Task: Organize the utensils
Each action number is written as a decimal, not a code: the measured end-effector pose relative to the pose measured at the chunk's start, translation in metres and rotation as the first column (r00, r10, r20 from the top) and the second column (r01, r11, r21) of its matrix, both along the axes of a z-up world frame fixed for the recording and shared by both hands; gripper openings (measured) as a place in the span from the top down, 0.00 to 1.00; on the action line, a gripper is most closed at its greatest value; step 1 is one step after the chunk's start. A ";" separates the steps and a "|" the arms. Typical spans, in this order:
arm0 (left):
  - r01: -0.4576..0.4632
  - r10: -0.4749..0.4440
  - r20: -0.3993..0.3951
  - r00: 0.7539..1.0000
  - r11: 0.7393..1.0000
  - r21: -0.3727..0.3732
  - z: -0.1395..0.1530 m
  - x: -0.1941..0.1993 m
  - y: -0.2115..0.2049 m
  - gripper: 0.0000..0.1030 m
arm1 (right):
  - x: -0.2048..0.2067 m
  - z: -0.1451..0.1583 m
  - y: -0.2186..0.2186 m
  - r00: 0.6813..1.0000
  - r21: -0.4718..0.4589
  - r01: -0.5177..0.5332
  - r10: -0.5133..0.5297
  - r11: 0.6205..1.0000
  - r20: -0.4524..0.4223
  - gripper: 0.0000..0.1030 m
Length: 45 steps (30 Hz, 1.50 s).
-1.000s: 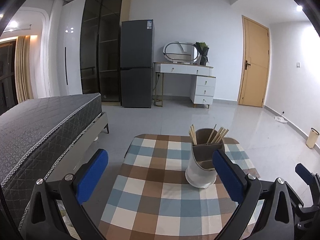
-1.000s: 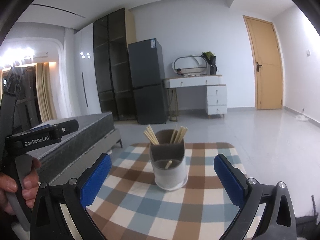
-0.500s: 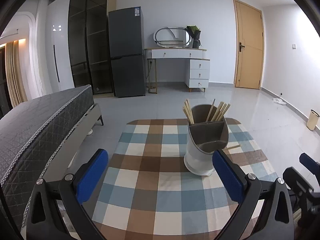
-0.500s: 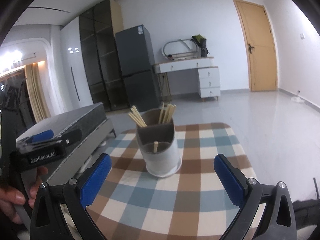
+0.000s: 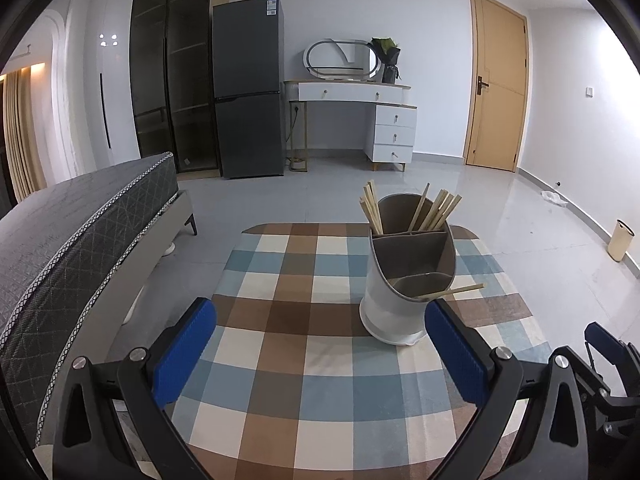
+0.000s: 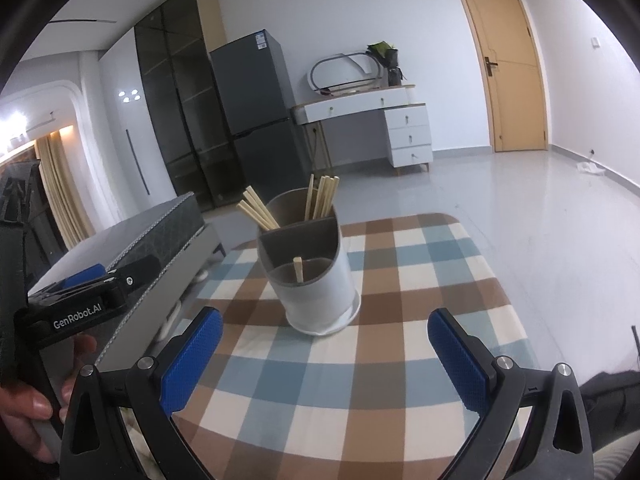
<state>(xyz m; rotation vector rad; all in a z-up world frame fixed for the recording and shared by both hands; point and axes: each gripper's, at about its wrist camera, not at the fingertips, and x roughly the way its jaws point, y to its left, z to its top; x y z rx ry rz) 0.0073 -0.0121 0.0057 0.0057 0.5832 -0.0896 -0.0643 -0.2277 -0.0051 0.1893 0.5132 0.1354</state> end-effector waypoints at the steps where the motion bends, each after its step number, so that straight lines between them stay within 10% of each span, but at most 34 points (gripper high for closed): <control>1: -0.001 0.001 0.000 1.000 1.000 -0.004 0.001 0.000 0.001 0.02 | 0.000 0.001 0.000 1.000 0.000 0.002 -0.002 1.000 -0.001 0.00; 45: -0.057 0.054 -0.057 0.997 0.997 -0.057 -0.010 0.010 0.014 0.02 | -0.003 -0.001 0.003 1.000 -0.017 0.008 -0.008 1.000 -0.002 0.00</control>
